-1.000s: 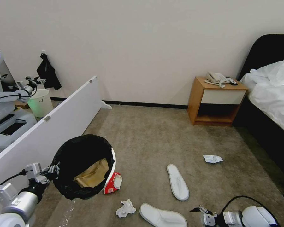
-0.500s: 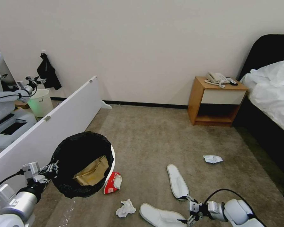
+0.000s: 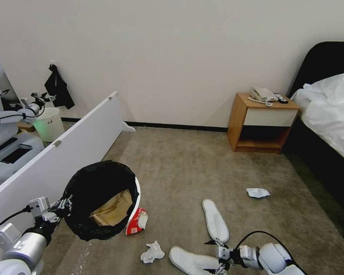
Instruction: Pick up the trash bin, then pick up the garbage from the floor and place it into the trash bin.
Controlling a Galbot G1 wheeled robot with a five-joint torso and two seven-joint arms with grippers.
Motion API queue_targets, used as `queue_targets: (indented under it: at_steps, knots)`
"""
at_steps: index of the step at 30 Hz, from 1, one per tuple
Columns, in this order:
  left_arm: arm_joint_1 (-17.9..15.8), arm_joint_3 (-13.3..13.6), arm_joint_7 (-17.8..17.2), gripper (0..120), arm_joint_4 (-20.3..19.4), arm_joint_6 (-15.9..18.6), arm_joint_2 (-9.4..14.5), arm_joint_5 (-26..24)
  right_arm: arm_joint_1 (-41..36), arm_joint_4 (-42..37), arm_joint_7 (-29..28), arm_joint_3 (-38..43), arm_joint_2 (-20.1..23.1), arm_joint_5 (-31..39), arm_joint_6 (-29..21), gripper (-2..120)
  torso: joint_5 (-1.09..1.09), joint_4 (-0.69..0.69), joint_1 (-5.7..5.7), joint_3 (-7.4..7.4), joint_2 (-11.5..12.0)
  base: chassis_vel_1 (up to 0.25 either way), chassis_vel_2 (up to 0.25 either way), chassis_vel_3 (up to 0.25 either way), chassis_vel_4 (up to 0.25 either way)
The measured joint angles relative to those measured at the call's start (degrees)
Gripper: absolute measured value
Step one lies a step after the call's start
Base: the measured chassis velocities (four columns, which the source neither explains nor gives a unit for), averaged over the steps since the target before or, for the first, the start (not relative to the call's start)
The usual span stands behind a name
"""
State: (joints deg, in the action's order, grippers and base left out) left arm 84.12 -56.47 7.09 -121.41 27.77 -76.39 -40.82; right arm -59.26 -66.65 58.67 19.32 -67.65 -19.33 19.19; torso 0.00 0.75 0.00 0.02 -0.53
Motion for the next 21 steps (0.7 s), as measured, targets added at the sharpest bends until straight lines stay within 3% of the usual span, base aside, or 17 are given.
queue_targets:
  at_steps: [17,21]
  knots:
    - [0.4,0.08,0.28,5,-0.23,-0.65,-0.22,0.48,1.44,5.97,-2.01,-1.48,-2.0,-1.42,0.43,100,0.0,0.0,0.0,0.0,0.0,0.0,0.0,0.0,0.0]
    - [0.49,0.13,0.34,5,-0.23,-0.77,-0.34,0.64,1.7,6.85,-2.51,-1.48,-2.18,-1.9,0.82,93,0.0,0.0,0.0,0.0,0.0,0.0,0.0,0.0,0.0]
